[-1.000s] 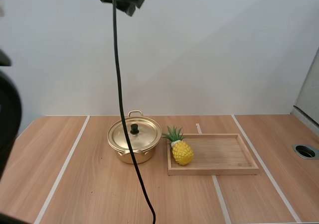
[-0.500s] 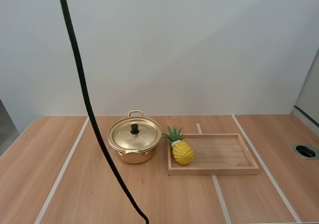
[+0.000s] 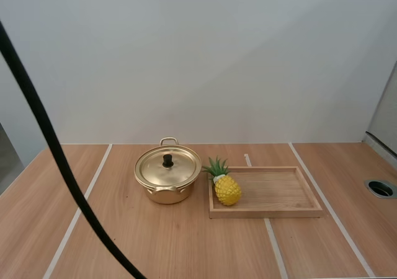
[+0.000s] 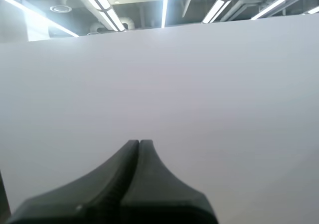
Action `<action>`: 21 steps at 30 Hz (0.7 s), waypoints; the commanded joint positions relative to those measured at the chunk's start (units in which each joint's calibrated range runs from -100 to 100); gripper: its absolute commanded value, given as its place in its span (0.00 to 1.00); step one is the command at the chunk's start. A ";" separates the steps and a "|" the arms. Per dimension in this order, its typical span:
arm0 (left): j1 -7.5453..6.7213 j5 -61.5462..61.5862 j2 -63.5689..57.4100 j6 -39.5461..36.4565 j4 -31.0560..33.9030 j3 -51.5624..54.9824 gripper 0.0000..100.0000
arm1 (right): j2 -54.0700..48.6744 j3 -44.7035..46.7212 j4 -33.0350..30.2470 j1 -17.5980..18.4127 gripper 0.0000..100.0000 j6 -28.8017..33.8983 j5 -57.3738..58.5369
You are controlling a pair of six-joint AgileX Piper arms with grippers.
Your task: Open the pot, put the grape inside, and close it
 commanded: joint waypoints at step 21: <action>0.74 -17.19 -31.35 -9.93 7.65 41.81 0.00 | -21.12 26.51 -2.84 3.92 0.00 0.19 -6.59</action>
